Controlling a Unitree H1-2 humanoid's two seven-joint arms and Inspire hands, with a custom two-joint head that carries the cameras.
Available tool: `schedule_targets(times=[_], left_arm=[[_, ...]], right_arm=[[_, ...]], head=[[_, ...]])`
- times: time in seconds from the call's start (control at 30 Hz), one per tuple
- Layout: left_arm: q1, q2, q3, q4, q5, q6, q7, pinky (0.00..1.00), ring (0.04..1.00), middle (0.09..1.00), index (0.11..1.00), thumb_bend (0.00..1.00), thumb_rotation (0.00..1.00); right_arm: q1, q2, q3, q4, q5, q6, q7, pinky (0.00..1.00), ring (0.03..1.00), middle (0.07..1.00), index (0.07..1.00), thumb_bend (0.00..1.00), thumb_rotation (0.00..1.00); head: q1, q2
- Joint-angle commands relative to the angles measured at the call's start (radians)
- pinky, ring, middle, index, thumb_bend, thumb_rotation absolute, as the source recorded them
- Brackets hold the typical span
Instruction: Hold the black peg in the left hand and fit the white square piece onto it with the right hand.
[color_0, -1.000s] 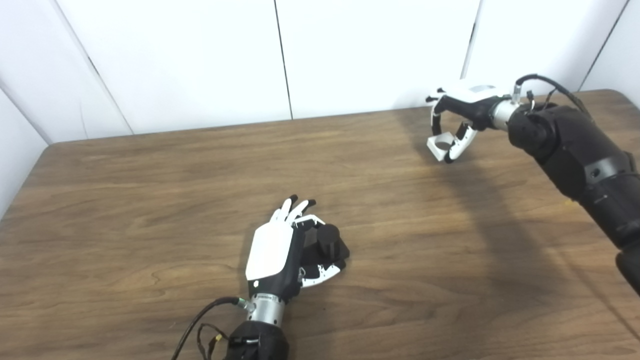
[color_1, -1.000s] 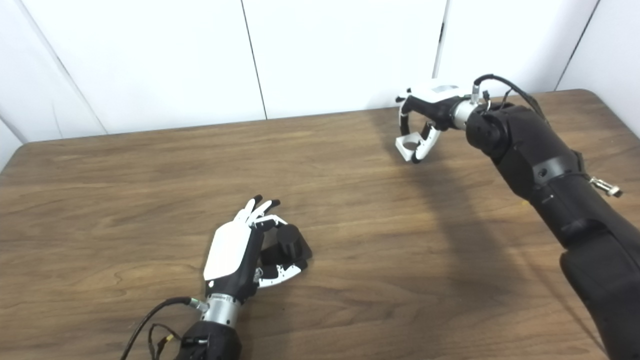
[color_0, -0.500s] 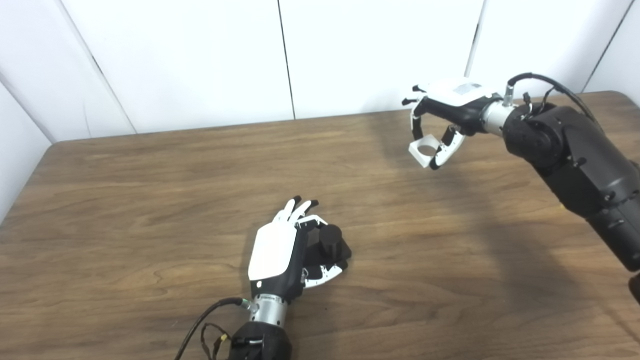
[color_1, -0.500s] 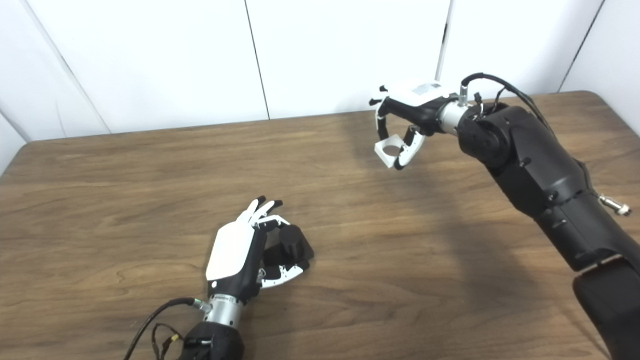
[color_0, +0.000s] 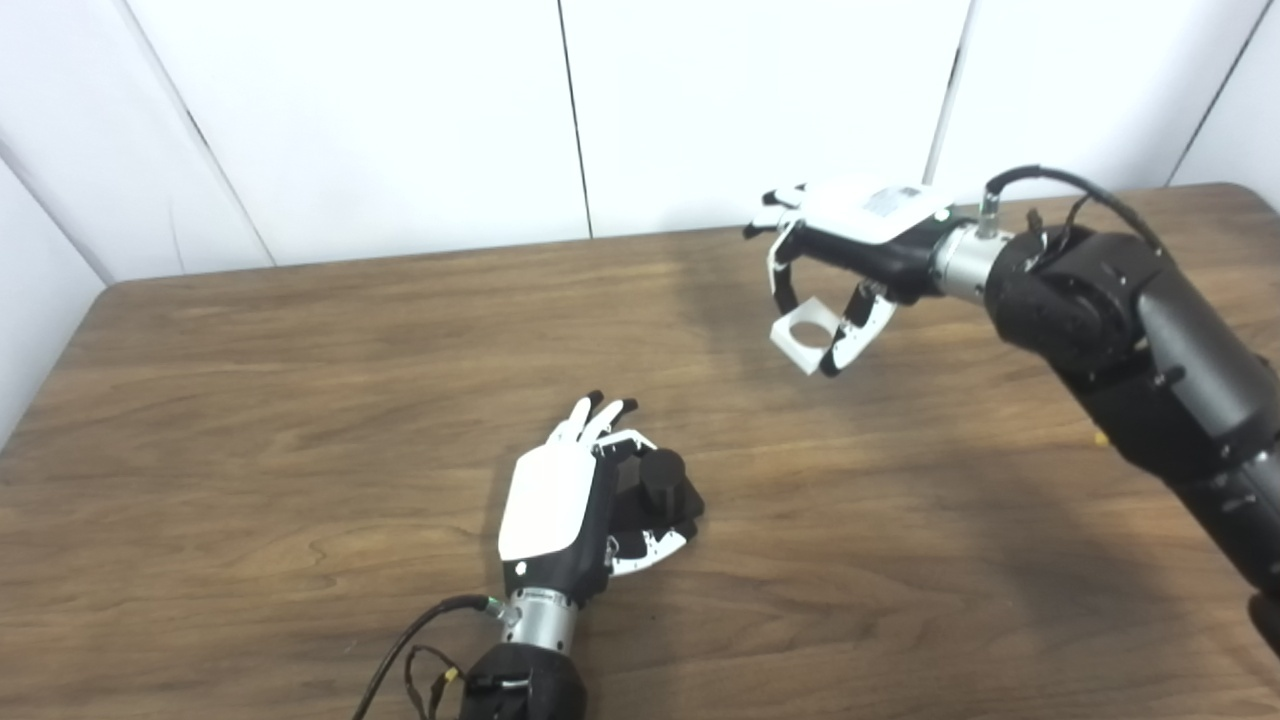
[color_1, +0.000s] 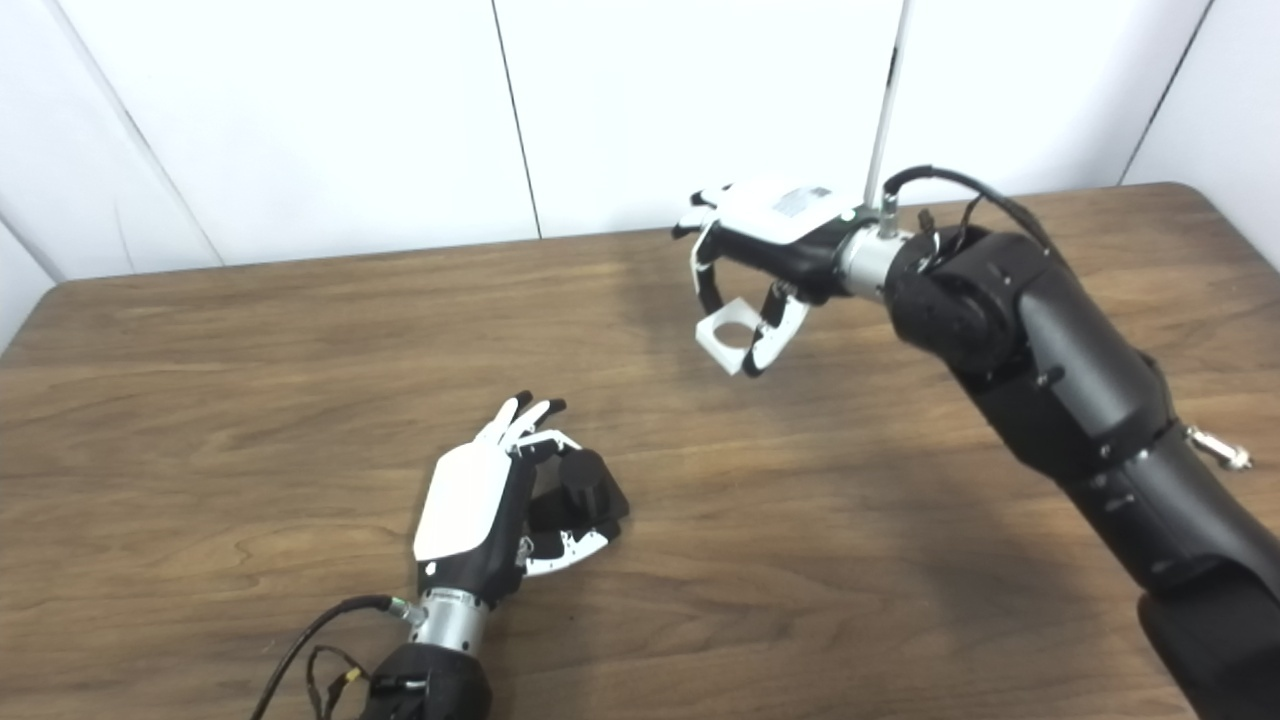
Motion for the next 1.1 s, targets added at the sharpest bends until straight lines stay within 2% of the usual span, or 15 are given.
schedule_targets(times=[0.0, 0.43, 1.07], left_arm=[[0.022, 0.012, -0.009, 0.023, 0.023, 0.038, -0.049, 0.93, 0.983, 0.9, 0.493, 0.52, 0.07], [0.019, 0.014, -0.009, 0.025, 0.024, 0.041, -0.053, 0.93, 0.983, 0.901, 0.493, 0.52, 0.07], [0.019, 0.009, -0.009, 0.023, 0.015, 0.04, -0.056, 0.94, 0.986, 0.898, 0.493, 0.52, 0.07]], right_arm=[[-0.04, 0.002, -0.014, -0.052, -0.002, 0.018, 0.016, 1.0, 1.0, 0.919, 0.489, 0.53, 0.15], [-0.044, 0.07, 0.015, -0.169, -0.004, 0.023, 0.116, 1.0, 1.0, 0.923, 0.488, 0.53, 0.14], [-0.047, 0.187, 0.059, -0.191, -0.045, 0.02, 0.167, 1.0, 1.0, 0.922, 0.487, 0.53, 0.15]], head=[[0.0, 0.001], [0.003, 0.006], [0.003, 0.013]])
